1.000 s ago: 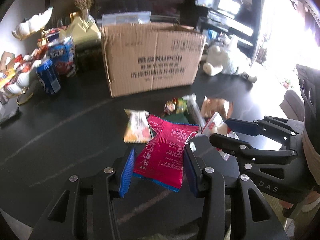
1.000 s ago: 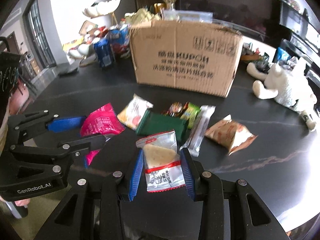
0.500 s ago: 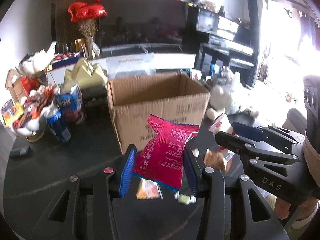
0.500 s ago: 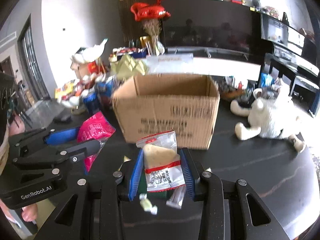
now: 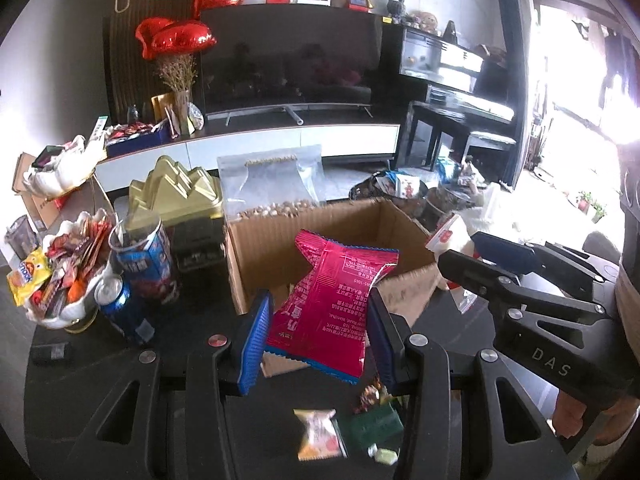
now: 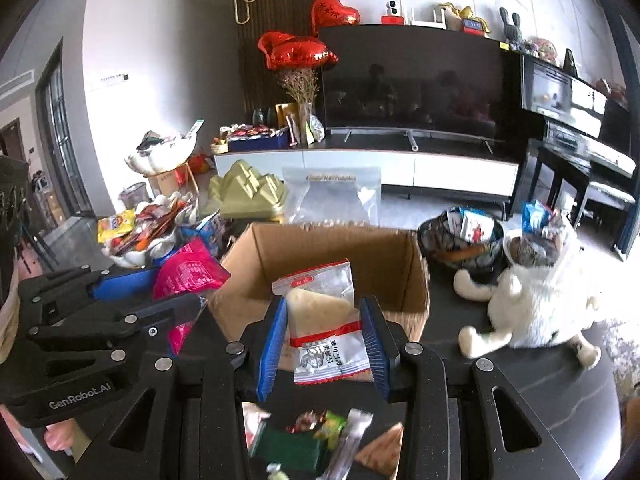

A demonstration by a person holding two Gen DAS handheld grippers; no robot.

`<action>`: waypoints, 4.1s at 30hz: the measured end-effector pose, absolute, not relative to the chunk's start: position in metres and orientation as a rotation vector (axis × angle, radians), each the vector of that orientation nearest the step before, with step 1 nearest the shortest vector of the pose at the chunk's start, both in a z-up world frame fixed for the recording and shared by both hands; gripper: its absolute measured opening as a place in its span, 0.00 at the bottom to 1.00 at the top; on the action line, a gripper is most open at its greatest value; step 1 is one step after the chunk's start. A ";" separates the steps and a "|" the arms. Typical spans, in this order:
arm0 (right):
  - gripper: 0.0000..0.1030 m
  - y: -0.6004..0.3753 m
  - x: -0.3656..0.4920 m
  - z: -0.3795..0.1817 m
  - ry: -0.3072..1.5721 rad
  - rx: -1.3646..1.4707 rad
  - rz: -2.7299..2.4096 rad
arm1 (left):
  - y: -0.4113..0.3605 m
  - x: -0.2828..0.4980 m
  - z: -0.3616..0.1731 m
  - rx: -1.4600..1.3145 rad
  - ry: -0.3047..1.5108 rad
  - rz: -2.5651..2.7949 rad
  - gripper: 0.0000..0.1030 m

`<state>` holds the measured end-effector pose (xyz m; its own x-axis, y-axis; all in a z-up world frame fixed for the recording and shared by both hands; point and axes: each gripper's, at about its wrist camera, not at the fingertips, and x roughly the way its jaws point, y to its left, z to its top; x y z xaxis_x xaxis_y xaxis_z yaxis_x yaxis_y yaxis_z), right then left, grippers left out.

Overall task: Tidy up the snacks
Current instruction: 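Carry both packets over the box and open both grippers to drop them, then grasp the DENMAS wafer with the left gripper while the right gripper grasps the granola bar, then lift both held snacks up toward the box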

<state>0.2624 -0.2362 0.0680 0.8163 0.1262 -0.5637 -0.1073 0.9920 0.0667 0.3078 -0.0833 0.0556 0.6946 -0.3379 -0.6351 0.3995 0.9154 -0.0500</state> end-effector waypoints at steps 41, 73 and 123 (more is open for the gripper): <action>0.46 -0.244 0.274 0.045 0.733 0.088 0.076 | -0.079 0.308 0.051 0.144 0.704 -0.342 0.71; 0.46 -0.237 0.249 -0.057 1.093 0.160 0.015 | -0.068 0.292 -0.073 0.145 1.072 -0.384 0.59; 0.20 -0.262 0.282 -0.128 1.241 0.250 -0.032 | -0.085 0.333 -0.133 0.103 1.238 -0.402 0.33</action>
<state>0.2823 -0.2616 -0.1278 0.3274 0.1115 -0.9383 0.1591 0.9723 0.1710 0.3328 -0.0847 -0.1331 0.2662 -0.2419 -0.9331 0.3519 0.9256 -0.1395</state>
